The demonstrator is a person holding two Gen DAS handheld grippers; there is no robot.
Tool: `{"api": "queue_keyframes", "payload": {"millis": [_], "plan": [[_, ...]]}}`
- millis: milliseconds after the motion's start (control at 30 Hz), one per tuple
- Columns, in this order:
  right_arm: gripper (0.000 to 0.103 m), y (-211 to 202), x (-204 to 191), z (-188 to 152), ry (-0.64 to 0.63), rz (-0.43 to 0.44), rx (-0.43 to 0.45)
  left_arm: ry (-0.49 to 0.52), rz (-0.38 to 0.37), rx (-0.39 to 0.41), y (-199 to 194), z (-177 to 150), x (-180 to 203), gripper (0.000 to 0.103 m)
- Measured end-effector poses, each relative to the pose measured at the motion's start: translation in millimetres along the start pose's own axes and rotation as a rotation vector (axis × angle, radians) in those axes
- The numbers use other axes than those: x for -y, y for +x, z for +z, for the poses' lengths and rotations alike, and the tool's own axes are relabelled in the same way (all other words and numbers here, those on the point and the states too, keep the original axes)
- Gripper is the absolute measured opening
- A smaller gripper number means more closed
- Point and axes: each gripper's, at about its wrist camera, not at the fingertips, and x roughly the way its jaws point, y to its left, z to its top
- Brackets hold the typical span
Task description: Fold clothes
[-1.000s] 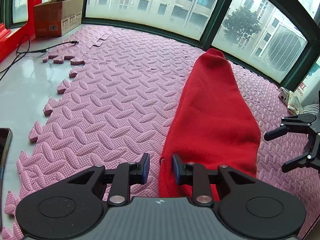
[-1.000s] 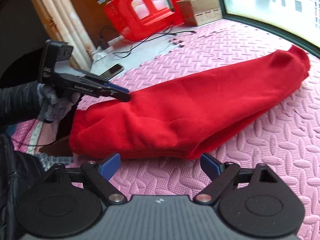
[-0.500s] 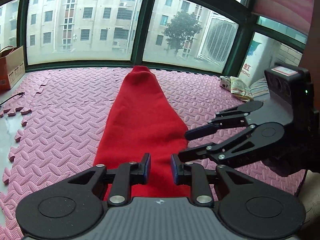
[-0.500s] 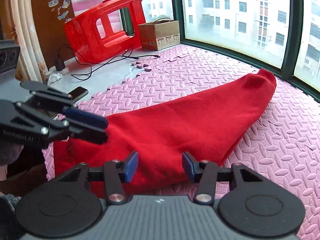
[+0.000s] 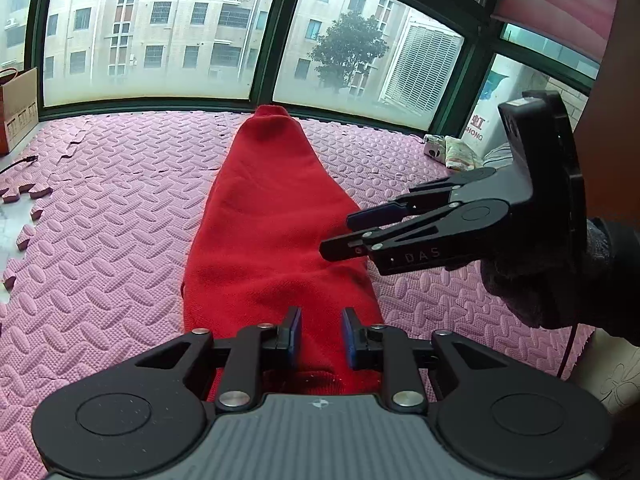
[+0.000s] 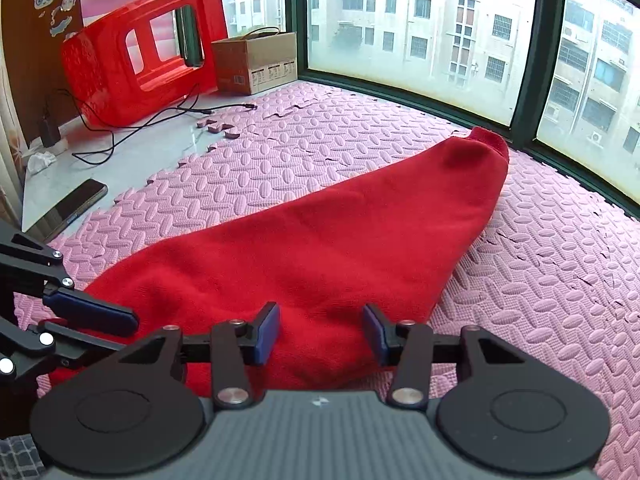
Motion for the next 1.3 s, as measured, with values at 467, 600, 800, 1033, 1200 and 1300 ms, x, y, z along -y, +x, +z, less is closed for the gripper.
{"api": "queue_keyframes", "payload": {"millis": [467,600,800,1033,1200,1300], "plan": [[0.047,-22,-56,-16,-0.08,0.138,0.031,-0.16,0.143,-0.031,40,26,-57,0.021],[0.048,-27,-60,-19,-0.081,0.133,0.053,-0.165,0.153,-0.01,31,27,-58,0.021],[0.048,-34,-69,-28,-0.12,0.171,0.051,-0.142,0.141,-0.021,22,17,-49,0.021],[0.05,-38,-77,-30,-0.123,0.205,0.066,-0.114,0.126,-0.033,10,6,-39,0.021],[0.056,-37,-82,-30,-0.131,0.242,0.054,-0.101,0.138,-0.035,4,5,-36,0.021],[0.059,-45,-80,-30,-0.131,0.259,0.081,-0.1,0.137,-0.008,-5,10,-33,0.021]]}}
